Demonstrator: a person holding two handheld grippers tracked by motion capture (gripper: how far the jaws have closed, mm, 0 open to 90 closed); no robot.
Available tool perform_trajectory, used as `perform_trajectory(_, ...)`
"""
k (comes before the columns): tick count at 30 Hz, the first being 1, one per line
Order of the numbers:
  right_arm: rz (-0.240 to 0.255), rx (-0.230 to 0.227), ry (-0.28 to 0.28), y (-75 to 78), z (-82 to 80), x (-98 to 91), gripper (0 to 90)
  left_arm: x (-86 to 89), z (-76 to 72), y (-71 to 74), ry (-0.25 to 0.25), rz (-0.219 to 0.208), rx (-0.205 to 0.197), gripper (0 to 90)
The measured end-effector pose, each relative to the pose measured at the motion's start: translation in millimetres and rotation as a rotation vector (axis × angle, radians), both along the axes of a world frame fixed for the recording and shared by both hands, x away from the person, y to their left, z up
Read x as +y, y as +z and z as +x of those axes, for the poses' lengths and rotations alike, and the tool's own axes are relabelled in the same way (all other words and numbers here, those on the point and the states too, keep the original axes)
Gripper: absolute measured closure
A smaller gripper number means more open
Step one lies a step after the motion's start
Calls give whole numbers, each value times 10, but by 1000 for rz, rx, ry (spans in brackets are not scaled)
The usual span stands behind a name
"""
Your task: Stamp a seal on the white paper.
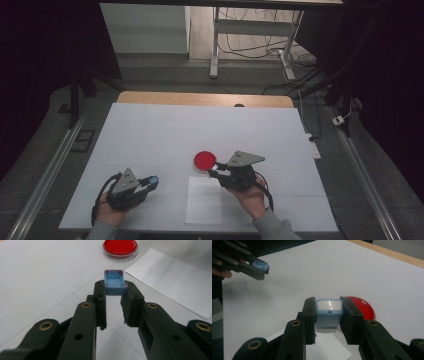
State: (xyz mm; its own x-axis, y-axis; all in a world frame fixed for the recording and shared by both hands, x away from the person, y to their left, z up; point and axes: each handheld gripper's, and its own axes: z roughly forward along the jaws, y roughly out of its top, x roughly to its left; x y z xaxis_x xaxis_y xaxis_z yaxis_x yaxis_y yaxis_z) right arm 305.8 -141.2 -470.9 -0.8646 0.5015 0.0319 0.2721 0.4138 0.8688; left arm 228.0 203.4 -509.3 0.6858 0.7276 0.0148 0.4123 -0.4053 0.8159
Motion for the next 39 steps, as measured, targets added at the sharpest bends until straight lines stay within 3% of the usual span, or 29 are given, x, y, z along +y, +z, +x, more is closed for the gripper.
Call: perform_trajectory(39,-56,25,67,-118,-219,35,668,-3,11,-13,2,-3,5,744)
